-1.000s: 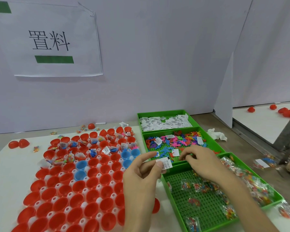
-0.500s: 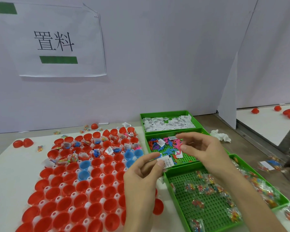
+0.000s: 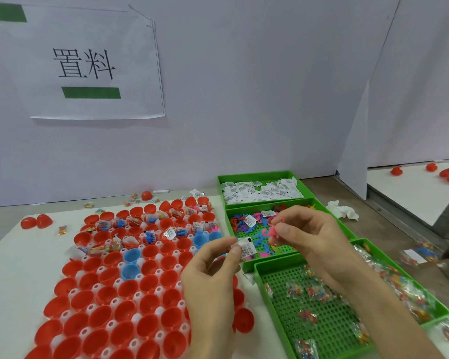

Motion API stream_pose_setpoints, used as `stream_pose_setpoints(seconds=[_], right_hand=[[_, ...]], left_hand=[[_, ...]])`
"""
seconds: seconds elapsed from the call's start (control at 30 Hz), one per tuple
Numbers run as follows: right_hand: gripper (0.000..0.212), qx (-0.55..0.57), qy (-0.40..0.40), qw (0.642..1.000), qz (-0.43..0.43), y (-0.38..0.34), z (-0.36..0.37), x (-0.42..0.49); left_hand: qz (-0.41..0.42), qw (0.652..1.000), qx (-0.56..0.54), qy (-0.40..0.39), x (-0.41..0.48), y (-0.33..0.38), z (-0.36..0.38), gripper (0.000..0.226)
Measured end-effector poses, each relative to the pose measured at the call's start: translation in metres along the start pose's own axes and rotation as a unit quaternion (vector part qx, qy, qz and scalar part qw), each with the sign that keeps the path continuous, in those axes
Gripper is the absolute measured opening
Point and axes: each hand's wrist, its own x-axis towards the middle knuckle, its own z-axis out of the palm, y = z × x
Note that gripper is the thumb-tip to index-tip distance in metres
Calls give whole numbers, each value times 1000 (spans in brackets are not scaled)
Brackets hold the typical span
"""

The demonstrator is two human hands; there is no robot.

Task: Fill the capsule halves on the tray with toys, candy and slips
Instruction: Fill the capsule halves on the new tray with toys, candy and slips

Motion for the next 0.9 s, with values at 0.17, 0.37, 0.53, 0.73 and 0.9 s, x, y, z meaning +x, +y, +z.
stream_pose_setpoints(seconds=[0.17, 0.37, 0.53, 0.73, 0.9], right_hand=[[13, -69, -59, 996, 19, 2, 10, -3], [17, -96, -13, 995, 13, 3, 13, -2], [18, -95, -21, 995, 9, 4, 18, -3], [14, -94, -11, 995, -26, 3, 21, -4], [16, -98, -19, 995, -26, 2, 21, -5]], left_hand=[[-19, 999, -18, -27, -2, 4, 1, 16], [-66, 992, -80, -76, -2, 7, 2, 20], [-99, 983, -133, -82, -3, 9, 2, 27], [-170, 963, -186, -97, -4, 9, 1, 30], [-177, 963, -180, -99, -4, 9, 1, 31]])
